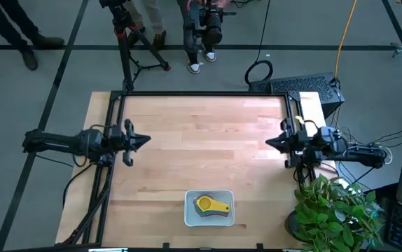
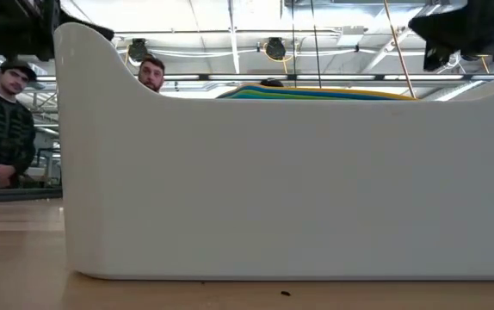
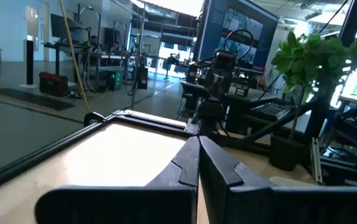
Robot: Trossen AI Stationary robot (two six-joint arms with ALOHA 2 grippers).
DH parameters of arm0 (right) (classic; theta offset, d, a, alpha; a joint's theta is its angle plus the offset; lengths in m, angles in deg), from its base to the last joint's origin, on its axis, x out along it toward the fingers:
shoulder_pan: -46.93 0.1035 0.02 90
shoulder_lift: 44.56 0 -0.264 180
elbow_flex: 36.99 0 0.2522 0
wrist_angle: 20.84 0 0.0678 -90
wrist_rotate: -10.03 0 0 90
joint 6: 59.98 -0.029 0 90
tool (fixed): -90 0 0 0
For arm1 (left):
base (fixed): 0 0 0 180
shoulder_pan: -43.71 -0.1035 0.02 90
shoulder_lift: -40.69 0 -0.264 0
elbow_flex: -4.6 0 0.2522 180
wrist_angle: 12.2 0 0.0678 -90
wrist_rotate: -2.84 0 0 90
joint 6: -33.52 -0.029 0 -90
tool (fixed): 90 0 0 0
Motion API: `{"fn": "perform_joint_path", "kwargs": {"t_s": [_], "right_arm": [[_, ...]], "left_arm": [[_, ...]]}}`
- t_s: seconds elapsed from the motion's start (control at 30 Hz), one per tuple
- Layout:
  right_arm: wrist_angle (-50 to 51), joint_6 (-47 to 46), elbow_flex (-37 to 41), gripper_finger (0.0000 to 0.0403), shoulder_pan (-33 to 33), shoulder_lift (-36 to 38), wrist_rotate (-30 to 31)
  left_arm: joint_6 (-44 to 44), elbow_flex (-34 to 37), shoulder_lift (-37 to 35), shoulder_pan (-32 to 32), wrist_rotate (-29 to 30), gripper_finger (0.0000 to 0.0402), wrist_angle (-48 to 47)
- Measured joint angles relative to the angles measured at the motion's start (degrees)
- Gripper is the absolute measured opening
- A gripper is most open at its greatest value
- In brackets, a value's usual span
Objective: Nest measuring cups in basket
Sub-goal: Return to Home Position
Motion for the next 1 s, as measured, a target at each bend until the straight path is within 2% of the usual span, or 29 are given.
{"fn": "perform_joint_path", "kwargs": {"t_s": [0.23,0.37,1.0], "right_arm": [[-5.01,-1.92,7.03,0.0,0.0,0.05,0.05],[-8.91,-2.12,10.43,0.0,-0.05,-0.03,0.17],[-7.65,-2.16,10.69,0.0,-0.09,-0.1,-0.15]], "left_arm": [[1.68,8.05,-0.01,0.0,-0.03,0.0003,8.09],[4.0,8.23,0.03,0.0,-0.26,0.0009,5.9],[-0.1,8.23,0.03,0.0,-0.57,0.001,1.07]]}}
